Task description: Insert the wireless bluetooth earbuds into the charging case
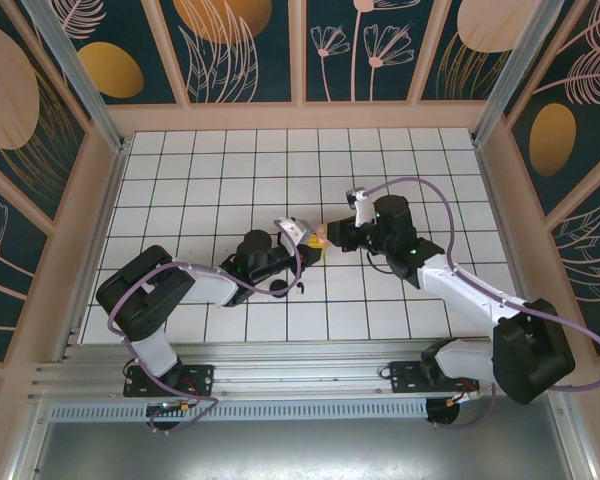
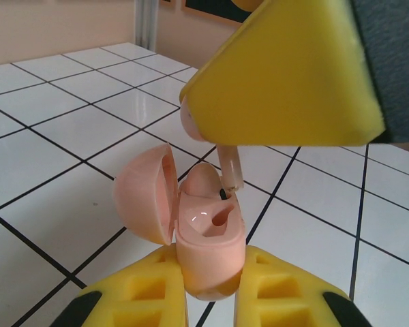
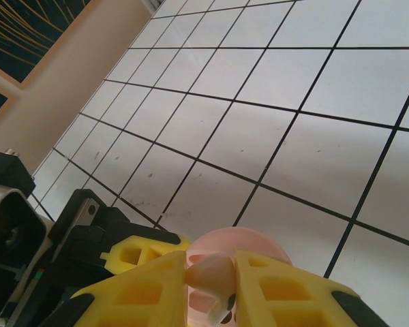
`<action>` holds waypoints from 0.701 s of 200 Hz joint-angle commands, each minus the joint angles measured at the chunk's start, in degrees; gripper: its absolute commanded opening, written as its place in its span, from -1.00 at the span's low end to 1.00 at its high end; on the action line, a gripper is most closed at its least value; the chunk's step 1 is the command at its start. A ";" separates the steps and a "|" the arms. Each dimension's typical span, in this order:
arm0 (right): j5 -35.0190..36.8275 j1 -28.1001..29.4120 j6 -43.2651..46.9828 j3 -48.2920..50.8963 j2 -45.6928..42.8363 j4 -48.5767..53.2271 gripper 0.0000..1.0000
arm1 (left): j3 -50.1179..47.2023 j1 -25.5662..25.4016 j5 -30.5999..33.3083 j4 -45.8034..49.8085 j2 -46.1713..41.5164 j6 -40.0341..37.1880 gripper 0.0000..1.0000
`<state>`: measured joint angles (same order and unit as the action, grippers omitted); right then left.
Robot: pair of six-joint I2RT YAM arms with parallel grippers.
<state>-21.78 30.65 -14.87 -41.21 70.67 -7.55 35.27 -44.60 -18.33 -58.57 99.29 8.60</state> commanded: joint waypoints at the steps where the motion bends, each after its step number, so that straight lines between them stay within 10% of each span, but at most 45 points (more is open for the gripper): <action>1: 1.82 0.37 1.32 -1.15 0.74 -2.64 -0.55 | 0.48 -0.27 -1.36 -3.30 -0.76 -0.66 -0.88; 140: 2.55 2.42 3.40 0.04 -0.71 -0.14 -0.55 | 0.70 -0.31 1.01 -4.77 -3.88 1.42 -0.87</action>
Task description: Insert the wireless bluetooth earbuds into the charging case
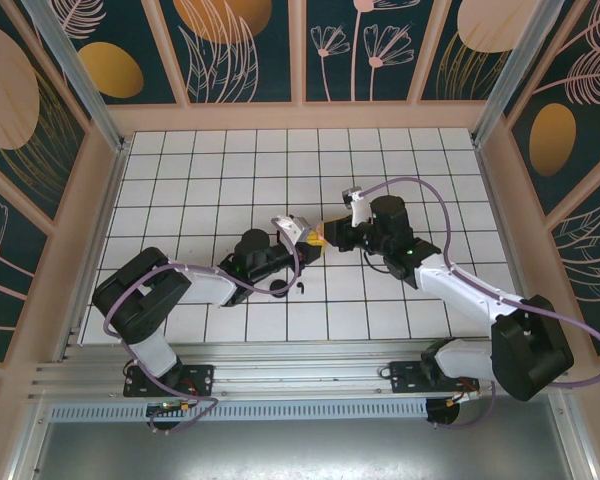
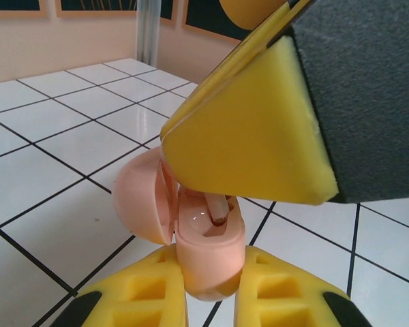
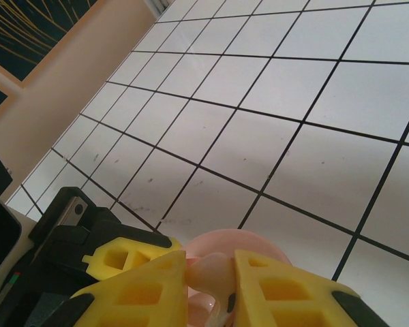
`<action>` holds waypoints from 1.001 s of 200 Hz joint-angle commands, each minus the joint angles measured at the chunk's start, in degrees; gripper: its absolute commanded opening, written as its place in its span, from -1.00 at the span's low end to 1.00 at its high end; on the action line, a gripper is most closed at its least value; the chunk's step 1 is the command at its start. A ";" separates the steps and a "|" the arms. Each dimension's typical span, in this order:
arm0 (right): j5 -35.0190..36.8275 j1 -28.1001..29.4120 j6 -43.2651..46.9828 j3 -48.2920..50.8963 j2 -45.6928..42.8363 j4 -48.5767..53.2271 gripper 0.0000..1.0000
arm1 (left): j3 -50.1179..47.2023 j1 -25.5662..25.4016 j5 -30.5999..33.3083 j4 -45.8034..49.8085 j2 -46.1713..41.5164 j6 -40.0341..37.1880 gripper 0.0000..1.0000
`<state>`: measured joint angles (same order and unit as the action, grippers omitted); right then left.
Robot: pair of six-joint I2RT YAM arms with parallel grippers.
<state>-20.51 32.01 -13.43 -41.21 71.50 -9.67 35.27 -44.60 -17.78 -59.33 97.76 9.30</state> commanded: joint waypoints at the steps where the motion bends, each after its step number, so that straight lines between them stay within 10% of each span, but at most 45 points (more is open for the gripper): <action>1: 1.36 1.05 2.07 0.02 -1.54 2.05 -0.55 | 0.69 -0.36 0.47 -4.02 -2.37 0.72 -0.87; 200: 0.03 2.79 5.17 -2.82 -1.70 6.86 -0.33 | 1.82 -0.30 0.54 -1.89 -3.82 -0.90 -0.87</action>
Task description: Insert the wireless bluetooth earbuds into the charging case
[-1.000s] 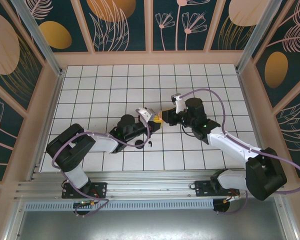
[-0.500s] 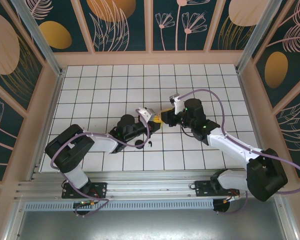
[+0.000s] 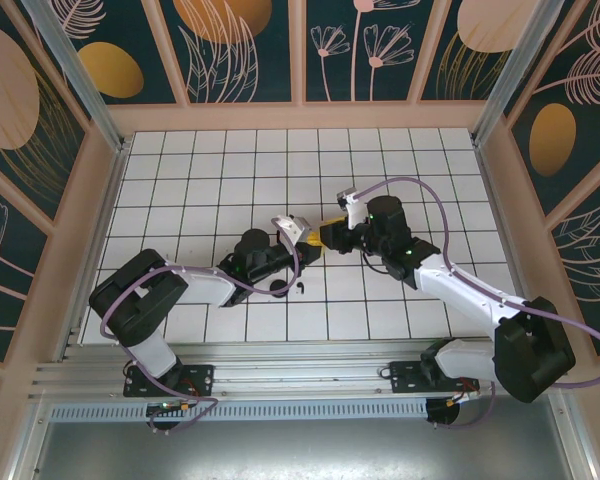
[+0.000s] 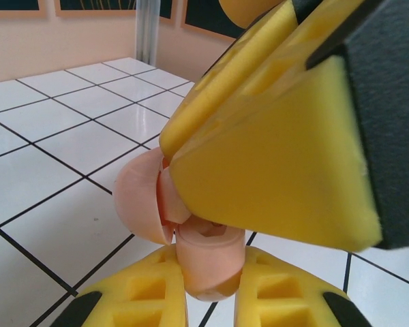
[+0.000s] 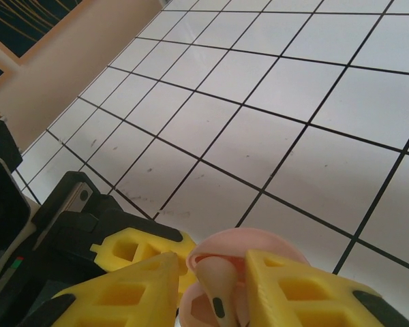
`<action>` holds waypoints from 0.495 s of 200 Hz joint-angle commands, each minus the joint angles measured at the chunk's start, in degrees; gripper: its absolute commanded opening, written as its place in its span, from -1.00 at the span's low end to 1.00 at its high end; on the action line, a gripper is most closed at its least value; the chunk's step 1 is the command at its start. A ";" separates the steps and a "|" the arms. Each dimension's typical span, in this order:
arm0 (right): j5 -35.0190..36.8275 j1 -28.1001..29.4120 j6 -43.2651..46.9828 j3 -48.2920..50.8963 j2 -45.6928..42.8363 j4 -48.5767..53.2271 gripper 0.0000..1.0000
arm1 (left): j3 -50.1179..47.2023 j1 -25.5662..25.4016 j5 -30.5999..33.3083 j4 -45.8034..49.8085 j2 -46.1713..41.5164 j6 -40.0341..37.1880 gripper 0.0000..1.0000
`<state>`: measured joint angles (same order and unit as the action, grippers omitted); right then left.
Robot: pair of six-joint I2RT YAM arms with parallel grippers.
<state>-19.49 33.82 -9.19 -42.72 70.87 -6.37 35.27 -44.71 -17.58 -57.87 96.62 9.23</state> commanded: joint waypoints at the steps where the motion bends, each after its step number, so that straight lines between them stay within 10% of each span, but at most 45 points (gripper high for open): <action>1: -1.00 0.98 0.97 -1.36 -1.08 3.60 -0.33 | 1.82 -0.20 0.35 -3.33 -2.67 -0.86 -0.87; 99: -1.18 0.72 1.22 -1.77 -2.38 4.60 -0.33 | 0.55 -0.15 1.39 -2.76 -3.94 -1.76 -0.86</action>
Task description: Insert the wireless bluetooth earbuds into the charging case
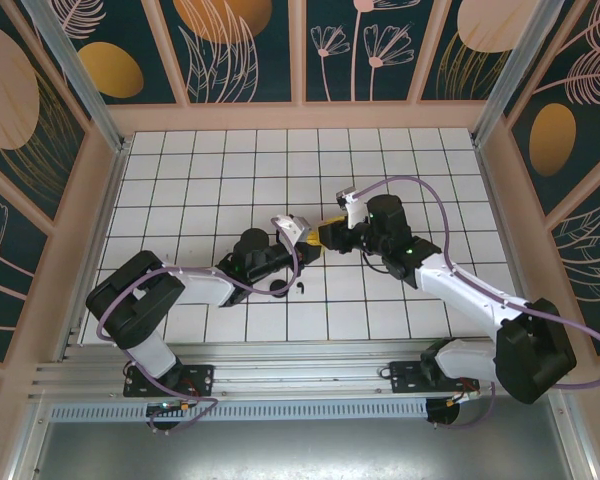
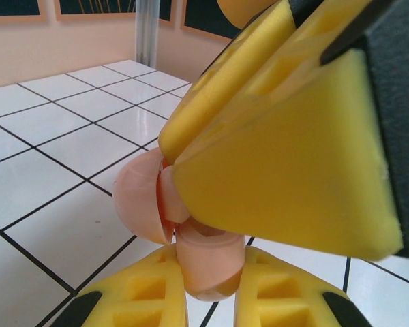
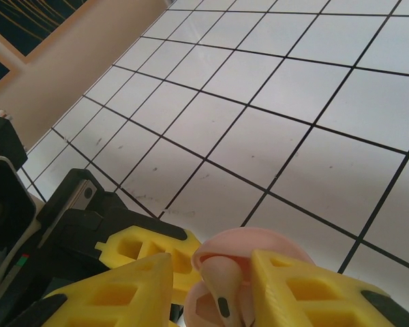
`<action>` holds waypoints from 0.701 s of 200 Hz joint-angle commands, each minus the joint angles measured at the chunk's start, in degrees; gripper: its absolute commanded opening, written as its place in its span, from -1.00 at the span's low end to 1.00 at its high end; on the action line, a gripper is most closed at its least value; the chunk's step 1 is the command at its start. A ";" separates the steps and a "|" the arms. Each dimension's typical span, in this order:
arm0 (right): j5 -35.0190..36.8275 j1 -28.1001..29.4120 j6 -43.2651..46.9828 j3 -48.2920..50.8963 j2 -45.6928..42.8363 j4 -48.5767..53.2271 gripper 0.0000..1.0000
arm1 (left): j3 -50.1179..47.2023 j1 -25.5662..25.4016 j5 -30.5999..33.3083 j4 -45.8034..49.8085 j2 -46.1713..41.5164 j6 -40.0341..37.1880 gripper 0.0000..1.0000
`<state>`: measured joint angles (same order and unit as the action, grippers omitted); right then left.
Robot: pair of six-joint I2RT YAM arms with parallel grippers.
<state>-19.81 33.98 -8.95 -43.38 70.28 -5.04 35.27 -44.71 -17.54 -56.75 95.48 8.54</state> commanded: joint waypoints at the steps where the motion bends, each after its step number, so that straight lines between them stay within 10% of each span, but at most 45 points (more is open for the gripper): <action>1: -0.85 0.57 0.96 -1.06 -1.85 3.27 -0.33 | 0.53 -0.18 1.40 -3.93 -2.82 -1.02 -0.86; 140: -5.01 -1.61 -1.43 4.51 -6.28 -1.47 -0.45 | 0.06 -0.18 -0.10 -9.25 -3.37 1.92 -0.85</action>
<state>-22.11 32.56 -9.54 -40.42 64.86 -7.53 35.16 -45.08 -18.17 -59.96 94.50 9.37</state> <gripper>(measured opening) 0.276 0.150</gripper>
